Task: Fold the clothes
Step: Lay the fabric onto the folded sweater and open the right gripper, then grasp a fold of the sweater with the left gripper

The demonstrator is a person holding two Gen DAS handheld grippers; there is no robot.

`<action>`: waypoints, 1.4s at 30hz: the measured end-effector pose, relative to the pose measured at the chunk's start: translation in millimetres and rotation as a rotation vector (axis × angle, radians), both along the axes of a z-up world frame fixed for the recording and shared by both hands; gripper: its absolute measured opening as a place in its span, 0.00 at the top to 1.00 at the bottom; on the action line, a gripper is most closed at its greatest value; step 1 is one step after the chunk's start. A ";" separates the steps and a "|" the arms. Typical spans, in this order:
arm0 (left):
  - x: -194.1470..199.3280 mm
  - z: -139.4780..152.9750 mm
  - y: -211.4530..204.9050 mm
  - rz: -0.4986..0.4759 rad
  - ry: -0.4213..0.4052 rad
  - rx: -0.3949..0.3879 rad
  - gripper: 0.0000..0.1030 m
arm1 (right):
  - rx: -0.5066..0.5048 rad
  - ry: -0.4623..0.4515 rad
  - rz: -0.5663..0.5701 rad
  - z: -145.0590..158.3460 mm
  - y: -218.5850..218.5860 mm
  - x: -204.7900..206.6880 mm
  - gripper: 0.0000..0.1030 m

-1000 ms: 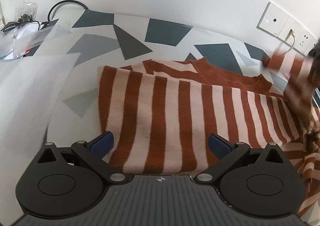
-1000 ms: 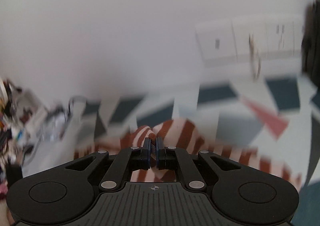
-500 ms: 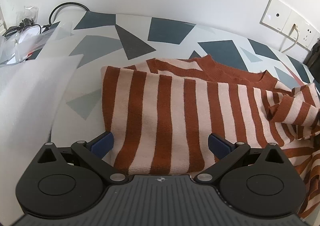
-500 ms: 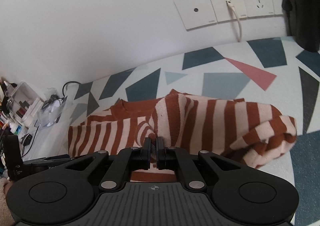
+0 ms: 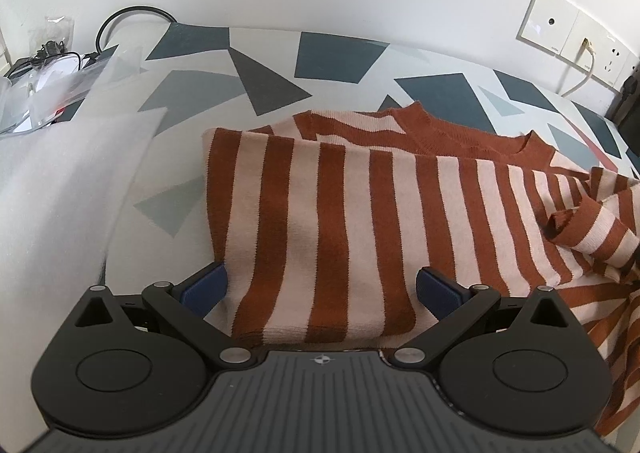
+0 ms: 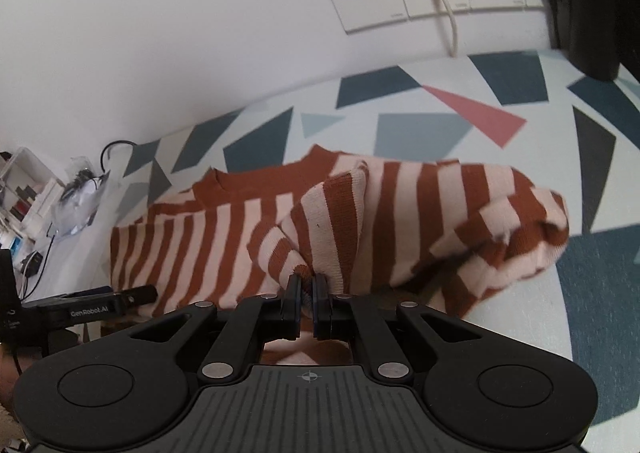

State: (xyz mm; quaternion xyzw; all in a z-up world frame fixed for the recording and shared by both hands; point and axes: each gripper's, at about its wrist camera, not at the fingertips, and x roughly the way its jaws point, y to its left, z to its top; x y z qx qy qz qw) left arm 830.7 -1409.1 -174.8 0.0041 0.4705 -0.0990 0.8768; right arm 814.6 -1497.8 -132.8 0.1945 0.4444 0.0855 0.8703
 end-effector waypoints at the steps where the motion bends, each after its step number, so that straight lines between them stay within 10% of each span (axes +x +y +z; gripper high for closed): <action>1: -0.1 -0.1 -0.3 0.000 0.000 0.002 0.01 | -0.009 0.009 -0.002 -1.5 0.0 -1.1 0.95; 14: -9.1 21.4 -0.9 -0.026 -0.049 -0.042 0.02 | -0.180 -0.065 -0.282 18.9 -56.2 -35.3 0.70; 27: -1.7 31.6 -126.3 -0.656 -0.121 -0.145 0.10 | -0.135 0.017 -0.486 -10.6 -98.7 -60.2 0.63; 29: 3.7 22.1 -143.0 -0.678 -0.094 -0.137 0.28 | -0.137 0.023 -0.494 -12.2 -99.3 -63.5 0.63; 31: 7.2 16.7 -153.9 -0.689 -0.065 -0.147 0.95 | -0.134 0.027 -0.501 -12.2 -100.3 -67.0 0.63; 36: -1.9 52.7 -131.0 -0.669 -0.129 -0.270 0.96 | -0.165 0.001 -0.489 -5.9 -100.7 -73.1 0.63; 42: 9.5 124.6 -48.4 -0.419 -0.198 -0.457 0.96 | -0.154 -0.032 -0.481 1.3 -103.8 -62.9 0.63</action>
